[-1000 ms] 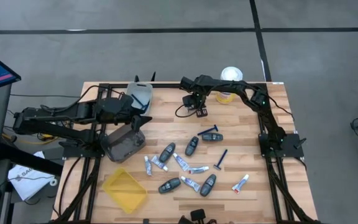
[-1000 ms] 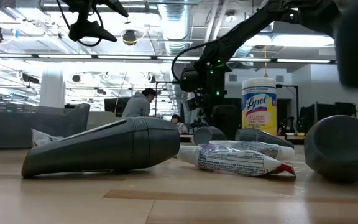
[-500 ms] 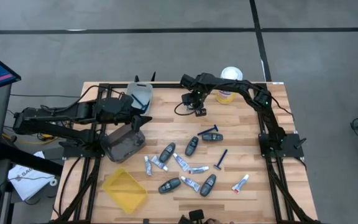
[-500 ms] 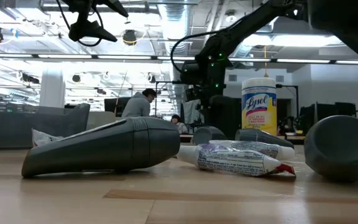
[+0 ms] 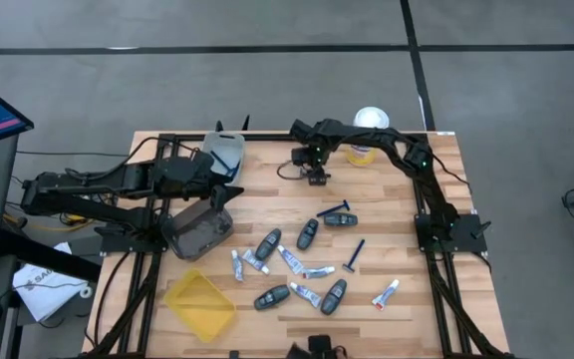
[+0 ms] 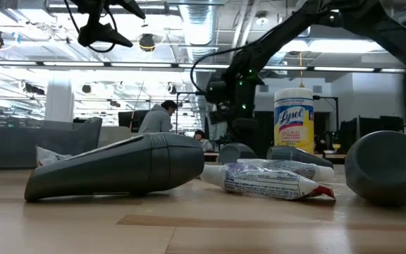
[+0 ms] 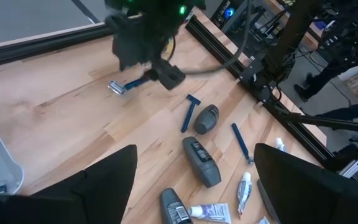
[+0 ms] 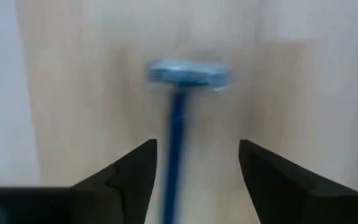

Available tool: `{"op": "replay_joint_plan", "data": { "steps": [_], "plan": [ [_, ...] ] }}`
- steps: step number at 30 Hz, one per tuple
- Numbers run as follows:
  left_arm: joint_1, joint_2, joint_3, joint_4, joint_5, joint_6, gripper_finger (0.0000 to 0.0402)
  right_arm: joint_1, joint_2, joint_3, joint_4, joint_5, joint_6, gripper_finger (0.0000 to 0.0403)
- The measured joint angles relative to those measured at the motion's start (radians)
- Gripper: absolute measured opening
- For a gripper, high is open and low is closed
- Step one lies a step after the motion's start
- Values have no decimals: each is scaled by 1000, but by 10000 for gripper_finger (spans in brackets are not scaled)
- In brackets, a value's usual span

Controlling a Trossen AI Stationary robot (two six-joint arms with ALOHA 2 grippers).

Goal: Pick & Place Travel size toiletries
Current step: Put the razor into the gray bin put the razor into the gray bin

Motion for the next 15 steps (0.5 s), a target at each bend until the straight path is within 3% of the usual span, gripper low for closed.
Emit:
{"op": "replay_joint_plan", "data": {
  "steps": [8,15],
  "plan": [
    [0,0,0,2,0,0,320,18,-9,-69,56,44,2,157],
    [0,0,0,3,0,0,320,18,-7,-69,27,60,14,23]
  ]
}}
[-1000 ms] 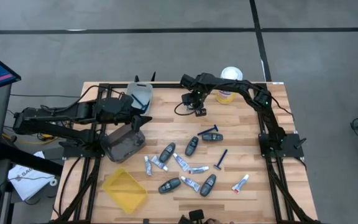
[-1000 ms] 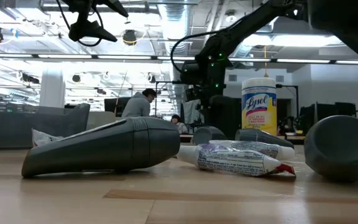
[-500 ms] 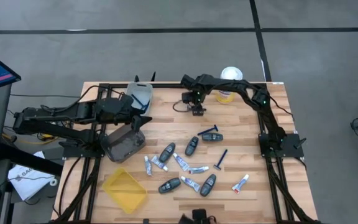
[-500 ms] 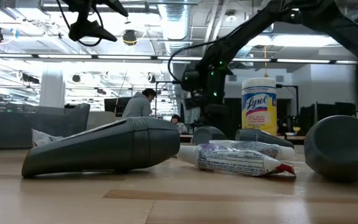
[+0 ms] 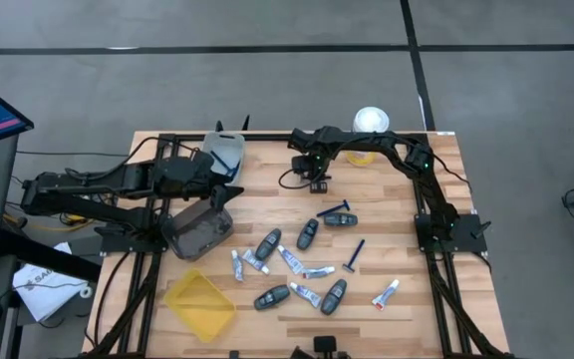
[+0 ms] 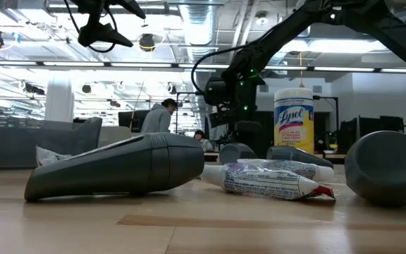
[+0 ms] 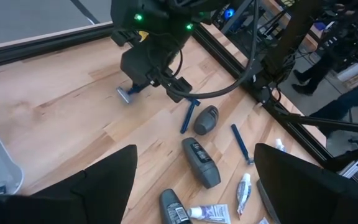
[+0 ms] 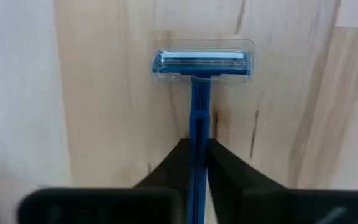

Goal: Pick & Place Travel size toiletries
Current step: Put the razor into the gray bin put the razor into the gray bin

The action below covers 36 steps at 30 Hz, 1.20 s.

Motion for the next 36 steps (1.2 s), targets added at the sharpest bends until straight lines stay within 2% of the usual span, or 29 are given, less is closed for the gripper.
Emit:
{"op": "replay_joint_plan", "data": {
  "steps": [7,9,15,22,26,30,33,36],
  "plan": [
    [0,0,0,4,0,0,320,4,2,-1,-1,25,17,22],
    [0,0,0,5,0,0,320,5,2,-2,-1,17,19,10],
    [0,0,0,5,0,0,320,-8,-28,2,3,-18,53,9],
    [0,0,0,12,-12,4,320,-41,-165,16,25,-107,84,8],
    [0,0,0,44,-108,12,320,-45,-274,16,65,-214,119,4],
    [6,16,0,142,-185,86,320,-36,-385,16,141,-335,179,10],
    [22,51,3,307,-186,170,320,-20,-463,16,215,-406,234,9],
    [43,110,0,480,-161,291,320,5,-529,19,288,-431,280,8]
  ]
}}
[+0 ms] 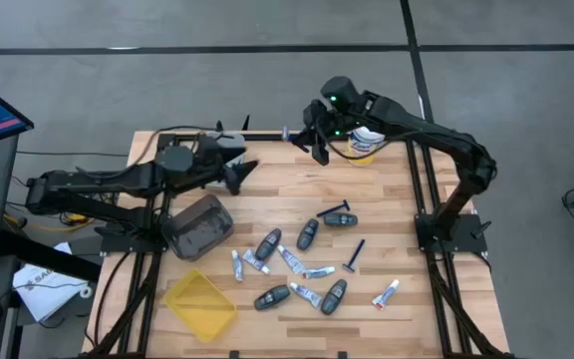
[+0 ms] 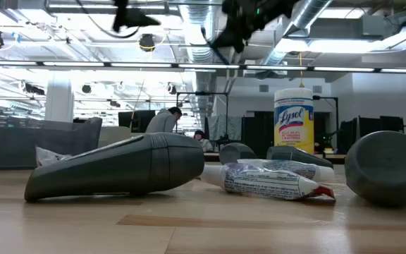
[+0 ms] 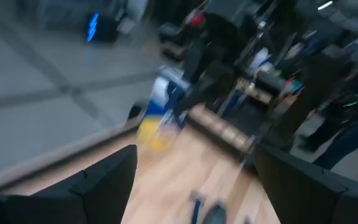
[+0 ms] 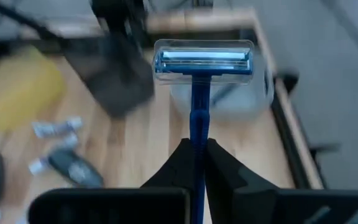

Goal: Pick & Place Travel size toiletries
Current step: Put the razor into the gray bin put the razor into the gray bin

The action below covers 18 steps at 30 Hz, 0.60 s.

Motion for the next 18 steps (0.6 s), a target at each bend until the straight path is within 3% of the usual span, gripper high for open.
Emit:
{"op": "replay_joint_plan", "data": {
  "steps": [6,13,18],
  "plan": [
    [73,139,1,284,173,144,320,55,-95,0,86,0,47,14],
    [114,256,0,586,297,235,320,108,-130,0,87,0,59,17],
    [129,281,0,680,380,240,320,135,-127,0,89,1,61,17]
  ]
}}
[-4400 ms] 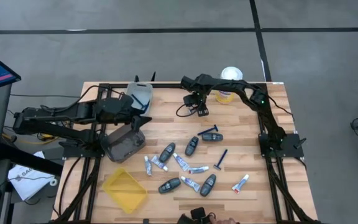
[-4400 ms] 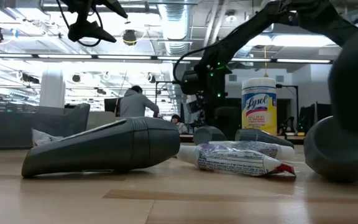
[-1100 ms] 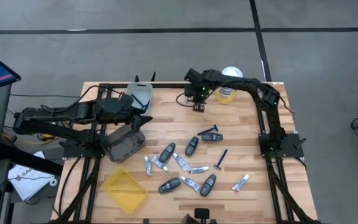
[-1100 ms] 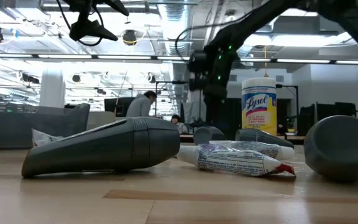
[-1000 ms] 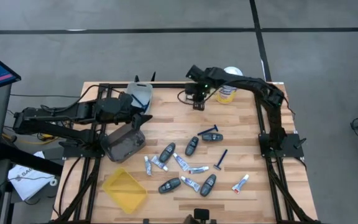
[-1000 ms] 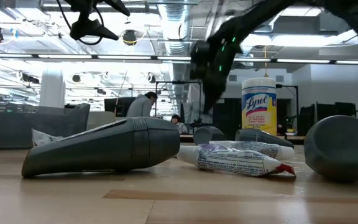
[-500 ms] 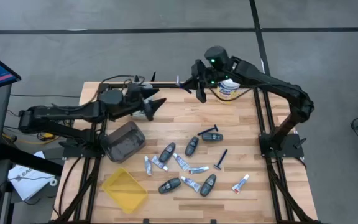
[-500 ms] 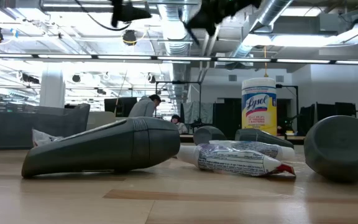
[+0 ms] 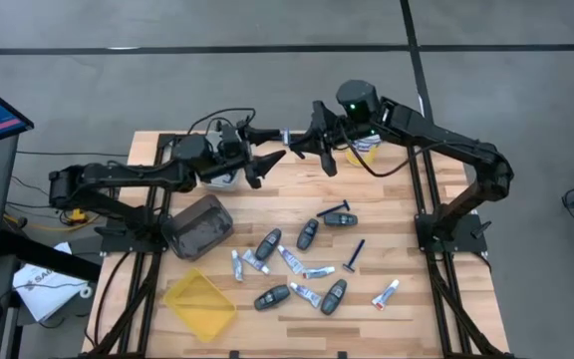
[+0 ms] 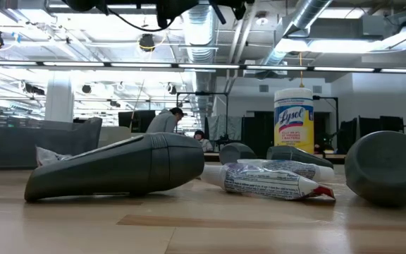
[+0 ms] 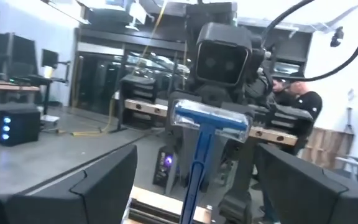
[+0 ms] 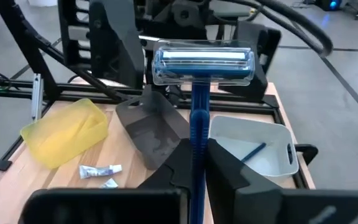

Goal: Pick & Place Travel size toiletries
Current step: Put the razor into the gray bin put the razor into the gray bin

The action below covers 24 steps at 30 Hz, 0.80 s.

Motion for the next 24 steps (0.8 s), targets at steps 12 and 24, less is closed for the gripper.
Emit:
{"op": "replay_joint_plan", "data": {
  "steps": [12,24],
  "plan": [
    [0,1,0,1,57,-7,320,22,3,0,44,-1,0,17],
    [0,44,11,28,104,-17,300,24,3,0,46,-1,0,20]
  ]
}}
